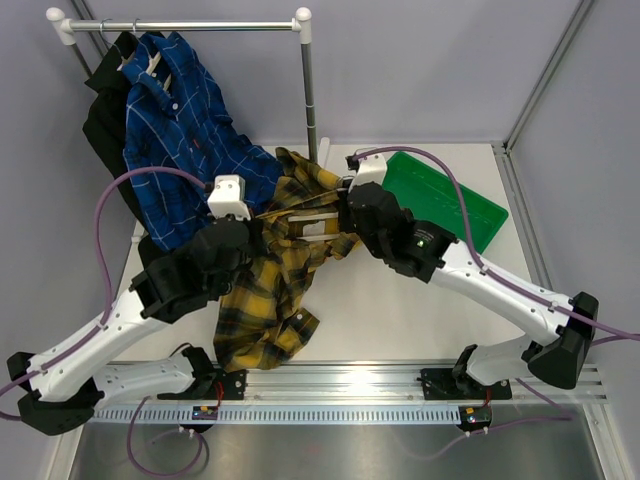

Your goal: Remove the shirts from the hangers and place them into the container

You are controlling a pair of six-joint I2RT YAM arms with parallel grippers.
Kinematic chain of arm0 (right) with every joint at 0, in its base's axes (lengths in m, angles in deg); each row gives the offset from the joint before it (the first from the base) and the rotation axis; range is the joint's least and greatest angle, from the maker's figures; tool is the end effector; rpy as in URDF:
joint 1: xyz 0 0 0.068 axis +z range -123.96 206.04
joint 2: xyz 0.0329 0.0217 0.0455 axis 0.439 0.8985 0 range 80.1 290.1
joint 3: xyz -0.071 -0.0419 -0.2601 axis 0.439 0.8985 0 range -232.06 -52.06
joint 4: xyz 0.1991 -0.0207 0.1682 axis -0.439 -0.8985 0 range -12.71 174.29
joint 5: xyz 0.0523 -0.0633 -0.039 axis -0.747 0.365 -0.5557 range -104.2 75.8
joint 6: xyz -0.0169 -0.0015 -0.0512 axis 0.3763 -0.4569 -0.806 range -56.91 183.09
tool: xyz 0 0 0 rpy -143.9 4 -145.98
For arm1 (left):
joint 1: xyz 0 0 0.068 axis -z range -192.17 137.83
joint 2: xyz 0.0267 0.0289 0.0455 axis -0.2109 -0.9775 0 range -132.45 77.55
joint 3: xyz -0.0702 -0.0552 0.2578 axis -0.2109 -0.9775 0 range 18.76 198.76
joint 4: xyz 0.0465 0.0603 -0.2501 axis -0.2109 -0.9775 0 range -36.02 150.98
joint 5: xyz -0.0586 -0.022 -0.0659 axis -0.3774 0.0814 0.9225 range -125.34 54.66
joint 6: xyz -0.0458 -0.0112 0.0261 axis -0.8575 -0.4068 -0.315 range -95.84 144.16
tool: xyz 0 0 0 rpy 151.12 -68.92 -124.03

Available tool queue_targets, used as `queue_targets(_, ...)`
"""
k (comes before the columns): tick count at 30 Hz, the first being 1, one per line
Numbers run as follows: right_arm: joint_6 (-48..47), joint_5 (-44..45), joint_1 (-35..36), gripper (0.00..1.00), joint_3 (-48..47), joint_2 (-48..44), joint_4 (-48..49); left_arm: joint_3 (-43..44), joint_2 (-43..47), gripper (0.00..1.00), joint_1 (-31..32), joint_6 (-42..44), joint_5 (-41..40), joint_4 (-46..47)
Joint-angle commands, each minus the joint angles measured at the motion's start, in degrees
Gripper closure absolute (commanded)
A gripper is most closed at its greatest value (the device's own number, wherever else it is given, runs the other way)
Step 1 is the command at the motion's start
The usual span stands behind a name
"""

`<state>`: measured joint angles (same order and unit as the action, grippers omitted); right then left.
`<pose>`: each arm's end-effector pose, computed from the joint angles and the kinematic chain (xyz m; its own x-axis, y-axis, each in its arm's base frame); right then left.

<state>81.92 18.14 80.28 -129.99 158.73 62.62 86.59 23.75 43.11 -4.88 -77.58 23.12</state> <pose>0.1966 0.2403 0.3898 -0.3384 -0.0031 -0.9410 -0.3035 0.9469 0.1060 0.1216 -0.1335 0.4036 -0.3266 -0.1596 -0.9316 0.1143 0.9717 -0.2066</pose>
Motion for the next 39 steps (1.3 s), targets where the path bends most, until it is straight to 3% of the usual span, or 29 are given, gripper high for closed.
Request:
queue_targets(1,-0.37,6.60,-0.45,1.00,0.67,-4.44,-0.39,-0.33,3.00,1.00,-1.76,-0.41,-8.47,-0.98)
queue_targets(11,-0.99,8.71,-0.62,1.00,2.52,-8.05,-0.13,-2.44,5.55,1.00,-5.28,0.91,-10.41,-2.04)
queue_targets(20,-0.64,7.39,-0.62,1.00,2.43,-7.35,-0.04,-2.62,3.35,0.99,-5.28,2.76,-1.90,2.44)
queue_targets(23,-0.46,7.13,-0.62,1.00,2.26,-6.65,-0.04,-2.97,3.97,0.86,-5.19,2.58,4.60,5.87)
queue_targets(27,-0.37,6.86,-0.63,1.00,1.99,-5.60,0.22,-1.30,1.95,0.82,-4.84,0.83,13.83,7.02)
queue_targets(31,-0.37,6.51,-0.63,1.00,1.82,-4.98,0.57,-0.33,0.19,0.63,-2.82,0.65,14.90,7.28)
queue_targets(32,-0.37,6.51,-0.71,1.00,1.82,-4.89,0.49,-0.25,0.01,0.52,-2.29,0.56,15.08,7.72)
queue_targets(39,-0.20,6.51,-0.63,1.00,1.73,-4.28,0.67,0.72,-1.13,0.29,-0.01,-1.02,16.66,7.81)
